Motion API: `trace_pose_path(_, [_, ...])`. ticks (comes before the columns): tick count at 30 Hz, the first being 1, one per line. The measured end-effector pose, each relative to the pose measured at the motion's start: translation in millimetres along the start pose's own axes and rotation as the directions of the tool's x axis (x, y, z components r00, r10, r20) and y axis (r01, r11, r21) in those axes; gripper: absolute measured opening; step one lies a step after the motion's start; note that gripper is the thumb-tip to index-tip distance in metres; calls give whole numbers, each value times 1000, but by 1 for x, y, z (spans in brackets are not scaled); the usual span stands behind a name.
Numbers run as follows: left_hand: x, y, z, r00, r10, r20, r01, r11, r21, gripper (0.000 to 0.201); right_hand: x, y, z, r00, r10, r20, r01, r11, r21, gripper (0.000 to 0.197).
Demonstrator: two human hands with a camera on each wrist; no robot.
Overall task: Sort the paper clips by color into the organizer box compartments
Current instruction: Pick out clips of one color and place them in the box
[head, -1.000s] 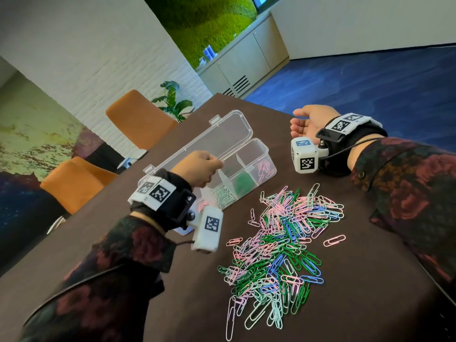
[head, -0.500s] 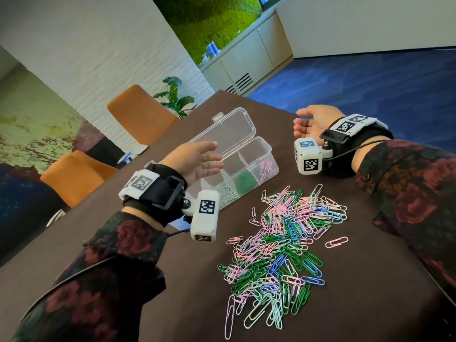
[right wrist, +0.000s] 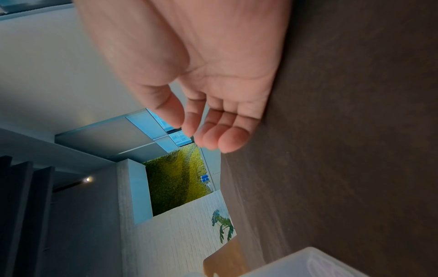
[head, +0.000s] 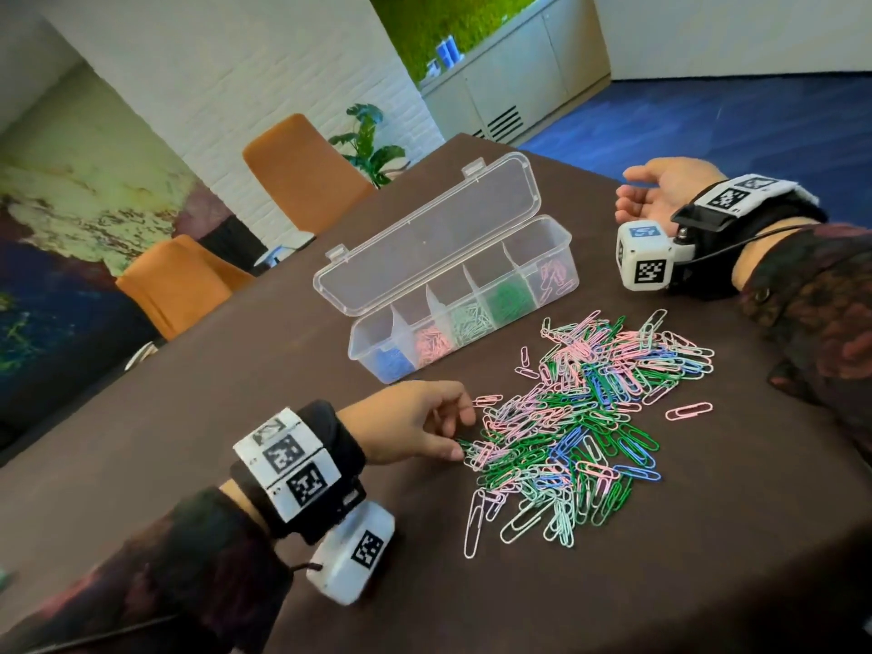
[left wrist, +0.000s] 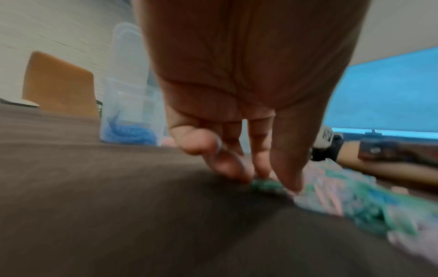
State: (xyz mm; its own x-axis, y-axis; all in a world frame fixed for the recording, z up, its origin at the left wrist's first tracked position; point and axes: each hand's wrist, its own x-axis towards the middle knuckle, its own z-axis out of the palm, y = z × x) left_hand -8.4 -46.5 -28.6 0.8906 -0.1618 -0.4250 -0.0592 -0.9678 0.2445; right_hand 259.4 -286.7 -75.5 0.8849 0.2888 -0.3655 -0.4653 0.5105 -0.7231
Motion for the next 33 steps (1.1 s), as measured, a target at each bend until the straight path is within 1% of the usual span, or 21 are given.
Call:
trace_pose_path(3, [4,-3,7,998,20,-59,-17,999,49,23,1,1,0,1000,-22,-1,22,1000,-5,17])
trace_pose_path(6, [6,-4,3,994,39,-106,-42,999,-30,24,1,2,0,1000,-20,-2,20,1000,-10,16])
trace_pose_path(8, [6,-6,0,988,39,-147,-60,988,-142,20,0,1,0,1000,-17,2,18,1000,-9,17])
trace_pose_path(10, [5,-6,-2,988,24,-153,-75,938,-338,17,-1,1,0,1000,-16,-4,16,1000,-3,16])
trace_pose_path(12, [4,-7,0,985,5,-173,-97,845,-526,16,-1,2,1,1000,-23,-19,24,1000,1,15])
trace_pose_path(13, [3,-7,2,983,-10,-182,-107,776,-621,14,-1,2,1,999,-23,-25,23,1000,7,14])
trace_pose_path(16, [0,-6,7,987,-58,-152,-104,495,-863,12,-3,2,1,1000,-15,-20,16,999,37,13])
trace_pose_path(17, [0,-7,7,991,-54,-125,-92,411,-907,16,-4,2,1,1000,-22,-11,23,999,48,14])
trace_pose_path(19, [-2,-9,7,997,9,-73,-73,288,-955,31,-7,3,1,999,-49,2,49,996,69,15])
trace_pose_path(21, [-3,-8,5,994,102,-38,-57,188,-980,44,-8,3,1,998,-55,2,55,995,82,14])
trace_pose_path(22, [-3,-7,5,992,125,-28,-48,159,-986,44,-8,3,0,999,-48,1,48,996,82,13])
trace_pose_path(23, [-3,-4,3,992,126,-11,-33,176,-984,41,-7,2,0,999,-38,-5,39,996,81,12])
trace_pose_path(24, [-1,-2,2,994,106,-4,-34,281,-959,37,-7,2,-1,999,-30,-10,31,996,81,12])
trace_pose_path(25, [1,1,1,996,84,-13,-52,475,-879,32,-6,1,-1,1000,-26,-13,27,996,80,12])
trace_pose_path(26, [3,4,0,995,91,-33,-88,703,-706,27,-5,1,-1,1000,-24,-12,25,997,78,12])
trace_pose_path(27, [7,7,1,991,128,-28,-126,867,-483,22,-4,1,-1,1000,-22,-12,23,997,76,12])
trace_pose_path(28, [12,10,3,988,155,-3,-150,950,-274,17,-4,1,-1,1000,-18,-13,19,997,78,13])
trace_pose_path(29, [15,14,4,988,156,15,-153,980,-124,14,-5,1,-1,1000,-15,-16,17,997,80,13])
trace_pose_path(30, [18,16,5,989,145,21,-144,989,-45,18,-5,1,0,1000,-16,-18,17,996,83,13])
trace_pose_path(31, [20,17,5,990,139,27,-139,990,-15,22,-5,1,0,1000,-21,-23,22,996,84,13])
trace_pose_path(33, [20,18,3,990,133,34,-132,990,-44,23,-5,2,0,999,-28,-35,31,996,88,13])
